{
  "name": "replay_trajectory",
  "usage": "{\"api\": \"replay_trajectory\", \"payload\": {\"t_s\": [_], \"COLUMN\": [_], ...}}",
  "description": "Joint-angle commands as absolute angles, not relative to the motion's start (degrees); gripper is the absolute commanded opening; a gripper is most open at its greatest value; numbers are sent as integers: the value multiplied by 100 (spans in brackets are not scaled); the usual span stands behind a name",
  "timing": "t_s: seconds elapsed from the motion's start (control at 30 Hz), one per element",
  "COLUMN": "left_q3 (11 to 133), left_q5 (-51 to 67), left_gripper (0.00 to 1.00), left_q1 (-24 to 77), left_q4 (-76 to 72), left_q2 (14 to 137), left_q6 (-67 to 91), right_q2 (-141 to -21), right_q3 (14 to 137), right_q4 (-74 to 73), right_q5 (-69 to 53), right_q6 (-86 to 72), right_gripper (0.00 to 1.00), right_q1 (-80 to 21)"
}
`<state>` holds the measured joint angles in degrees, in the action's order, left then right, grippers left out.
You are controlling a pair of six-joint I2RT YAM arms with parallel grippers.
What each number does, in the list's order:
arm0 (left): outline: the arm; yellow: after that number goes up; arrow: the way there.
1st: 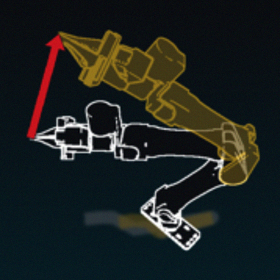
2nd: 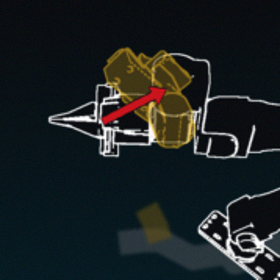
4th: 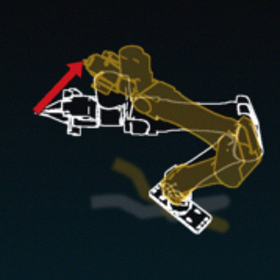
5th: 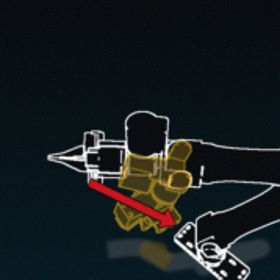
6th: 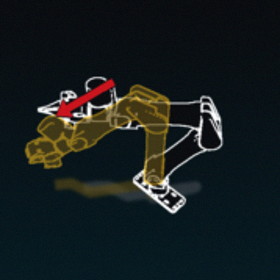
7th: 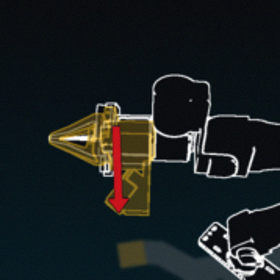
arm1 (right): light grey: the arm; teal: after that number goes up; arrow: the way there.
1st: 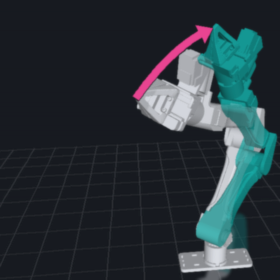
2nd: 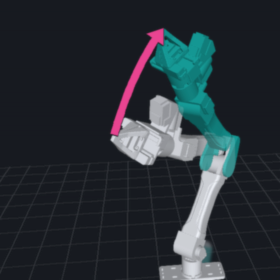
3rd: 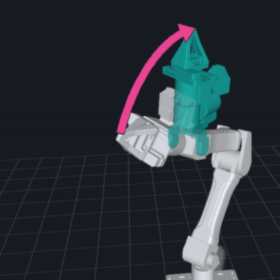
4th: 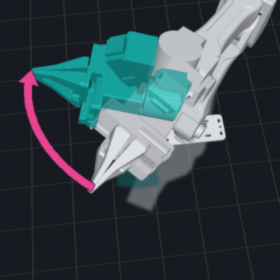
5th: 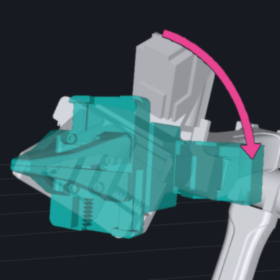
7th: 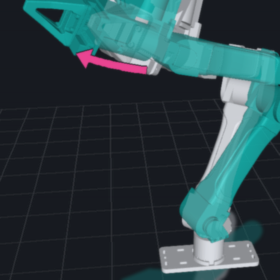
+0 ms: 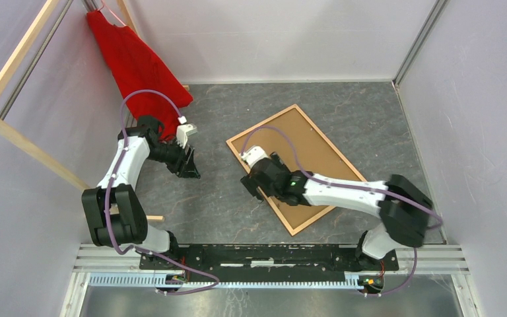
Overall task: Put the photo into the frame
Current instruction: Adjust the photo frame at the center of the board.
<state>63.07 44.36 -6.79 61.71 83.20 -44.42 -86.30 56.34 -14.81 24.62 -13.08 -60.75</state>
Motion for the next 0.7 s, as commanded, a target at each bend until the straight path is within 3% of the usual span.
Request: {"api": "replay_trajectory", "payload": {"t_s": [0.0,0.13,0.27,0.43,0.67], "left_q3": [6509,6564,6583,6557,6483], "left_q5": [4521,4539,4615,4656,4522], "left_gripper": [65,67,72,76,77], "left_q1": [-713,-721,-720,-716,-724], "left_q4": [6264,6182,6146,6099,6092], "left_q2": [8145,8240,8304,8347,8275], "left_q6": [-4726,-4625,-4620,-4542,-4533], "right_q2": [-8227,-8329,-8108,-8856,-9480], "right_q3": [5694,5588,4987,4946,5287], "right_q4": [-1467,-1858,-1409,-1210,-936], "right_q5": [2551,2021,1491,1135,1099], "right_q6": [-1563,-1379,-1738,-1889,-1929], "right_gripper": [98,97,83,70,66], "right_q1": [-5842,-5781,-5779,-5915,-6090]}}
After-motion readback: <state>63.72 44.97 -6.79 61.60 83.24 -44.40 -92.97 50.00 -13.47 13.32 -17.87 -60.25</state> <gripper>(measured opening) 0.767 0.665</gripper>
